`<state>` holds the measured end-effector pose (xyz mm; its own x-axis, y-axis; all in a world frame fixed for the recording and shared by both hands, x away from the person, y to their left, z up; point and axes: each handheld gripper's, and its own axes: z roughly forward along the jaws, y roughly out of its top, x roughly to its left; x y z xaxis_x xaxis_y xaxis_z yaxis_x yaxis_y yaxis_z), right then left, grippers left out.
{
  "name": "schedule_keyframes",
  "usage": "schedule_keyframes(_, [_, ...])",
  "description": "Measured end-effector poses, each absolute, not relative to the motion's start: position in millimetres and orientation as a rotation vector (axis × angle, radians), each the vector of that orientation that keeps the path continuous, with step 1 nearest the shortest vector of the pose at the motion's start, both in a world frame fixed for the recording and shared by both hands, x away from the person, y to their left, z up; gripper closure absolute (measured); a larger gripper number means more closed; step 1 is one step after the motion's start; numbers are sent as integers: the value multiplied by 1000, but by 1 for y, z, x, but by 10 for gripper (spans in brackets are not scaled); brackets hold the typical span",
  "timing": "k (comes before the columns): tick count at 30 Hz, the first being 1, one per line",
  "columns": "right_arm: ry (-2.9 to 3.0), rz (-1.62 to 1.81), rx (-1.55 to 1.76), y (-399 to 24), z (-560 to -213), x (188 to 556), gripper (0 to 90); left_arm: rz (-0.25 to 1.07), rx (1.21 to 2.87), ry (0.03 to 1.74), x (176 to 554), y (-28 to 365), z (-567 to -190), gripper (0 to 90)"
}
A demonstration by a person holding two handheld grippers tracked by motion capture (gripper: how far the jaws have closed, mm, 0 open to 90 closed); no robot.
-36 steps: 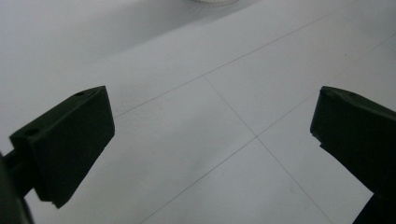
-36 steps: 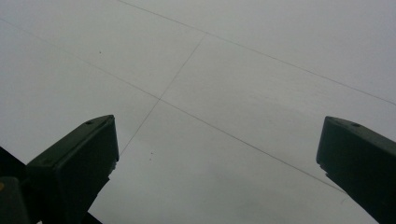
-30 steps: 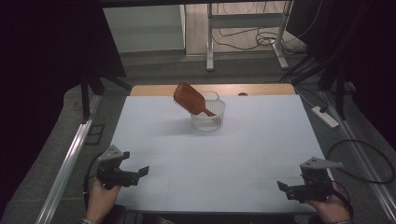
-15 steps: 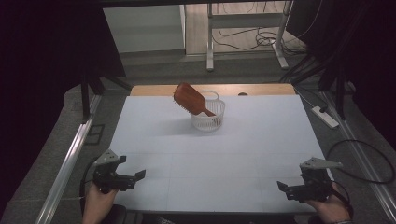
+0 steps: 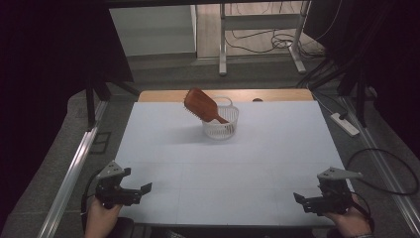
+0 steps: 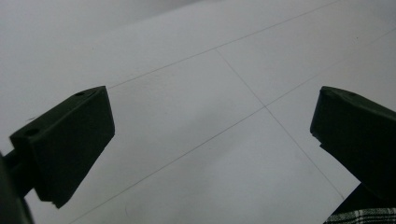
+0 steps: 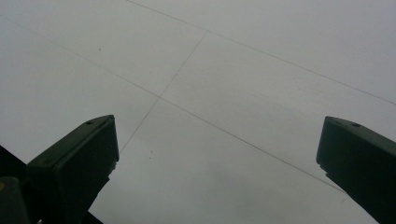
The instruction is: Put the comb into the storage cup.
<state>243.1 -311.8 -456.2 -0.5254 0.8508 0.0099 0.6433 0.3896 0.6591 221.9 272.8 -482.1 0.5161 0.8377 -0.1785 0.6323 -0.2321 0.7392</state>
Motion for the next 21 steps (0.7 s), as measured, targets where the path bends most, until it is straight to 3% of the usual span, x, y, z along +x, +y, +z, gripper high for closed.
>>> schedule_keyframes(21, [2330, 873, 1304, -312, -457, 244, 0, 291, 1962, 1248, 216, 279, -482, 0])
